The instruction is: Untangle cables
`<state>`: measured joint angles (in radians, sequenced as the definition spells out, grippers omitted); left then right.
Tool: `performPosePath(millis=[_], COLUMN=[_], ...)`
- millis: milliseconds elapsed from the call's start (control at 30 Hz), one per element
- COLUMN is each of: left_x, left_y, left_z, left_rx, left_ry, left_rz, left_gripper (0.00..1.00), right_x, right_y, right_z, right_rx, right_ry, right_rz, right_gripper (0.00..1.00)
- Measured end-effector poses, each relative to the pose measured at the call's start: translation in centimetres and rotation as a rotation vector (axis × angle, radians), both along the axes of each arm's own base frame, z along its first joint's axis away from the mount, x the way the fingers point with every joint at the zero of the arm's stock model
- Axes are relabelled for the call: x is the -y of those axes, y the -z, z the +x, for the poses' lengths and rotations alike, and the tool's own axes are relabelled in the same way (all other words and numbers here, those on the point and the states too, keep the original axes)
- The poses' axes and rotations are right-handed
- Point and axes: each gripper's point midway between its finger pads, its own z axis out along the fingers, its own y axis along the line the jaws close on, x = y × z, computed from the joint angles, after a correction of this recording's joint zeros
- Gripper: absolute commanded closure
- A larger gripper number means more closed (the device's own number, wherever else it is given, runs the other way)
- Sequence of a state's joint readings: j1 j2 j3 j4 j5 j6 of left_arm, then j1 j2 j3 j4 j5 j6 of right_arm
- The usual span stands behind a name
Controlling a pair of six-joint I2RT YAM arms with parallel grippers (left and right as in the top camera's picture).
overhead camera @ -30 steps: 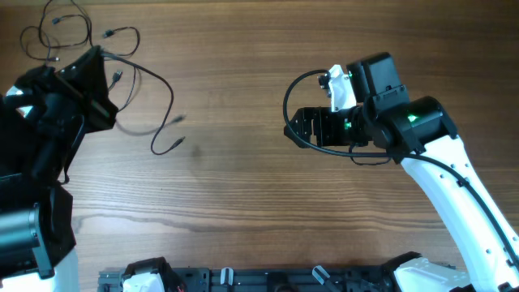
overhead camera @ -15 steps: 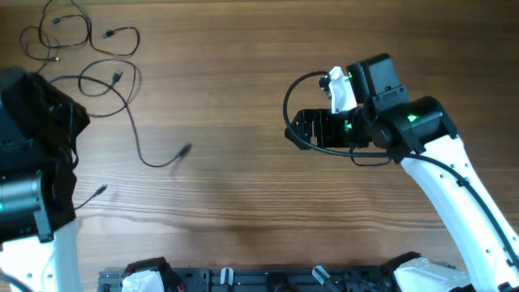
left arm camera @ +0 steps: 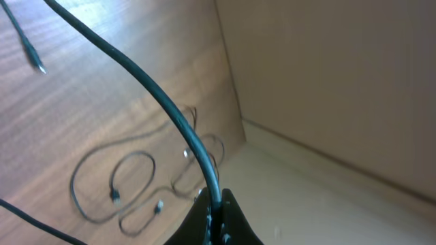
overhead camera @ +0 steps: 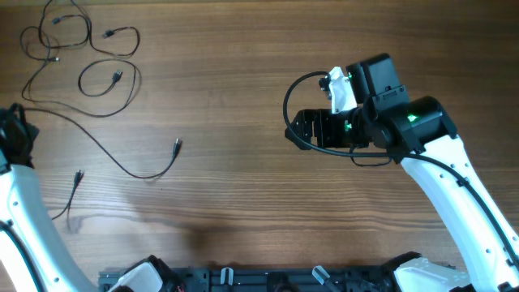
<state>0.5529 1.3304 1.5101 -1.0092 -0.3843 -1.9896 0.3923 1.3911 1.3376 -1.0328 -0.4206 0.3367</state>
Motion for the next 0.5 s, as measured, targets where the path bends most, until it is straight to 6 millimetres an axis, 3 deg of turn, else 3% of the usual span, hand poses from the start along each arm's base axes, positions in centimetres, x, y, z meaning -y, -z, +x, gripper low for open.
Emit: performPosePath(millis=[233, 400, 500], left_x=[-3.9, -8.4, -11.4], left_y=[5.1, 10.2, 11.6], left_z=[-1.4, -3.8, -4.3], left_rx=[-0.105, -0.199, -0.197], left_ry=[-0.134, -0.268, -0.302], left_rz=[-0.113, -0.199, -0.186], left_gripper=[0.96, 0.96, 0.96], right_x=[0.0, 0.1, 0.1], right_y=[0.1, 0.2, 0.2], right_z=[-0.1, -0.3, -0.3], right_rx=[-0.005, -0.016, -0.017], right_ry=[0.0, 0.0, 0.0], right_rz=[-0.002, -0.006, -0.007], right_gripper=[0.0, 0.0, 0.0])
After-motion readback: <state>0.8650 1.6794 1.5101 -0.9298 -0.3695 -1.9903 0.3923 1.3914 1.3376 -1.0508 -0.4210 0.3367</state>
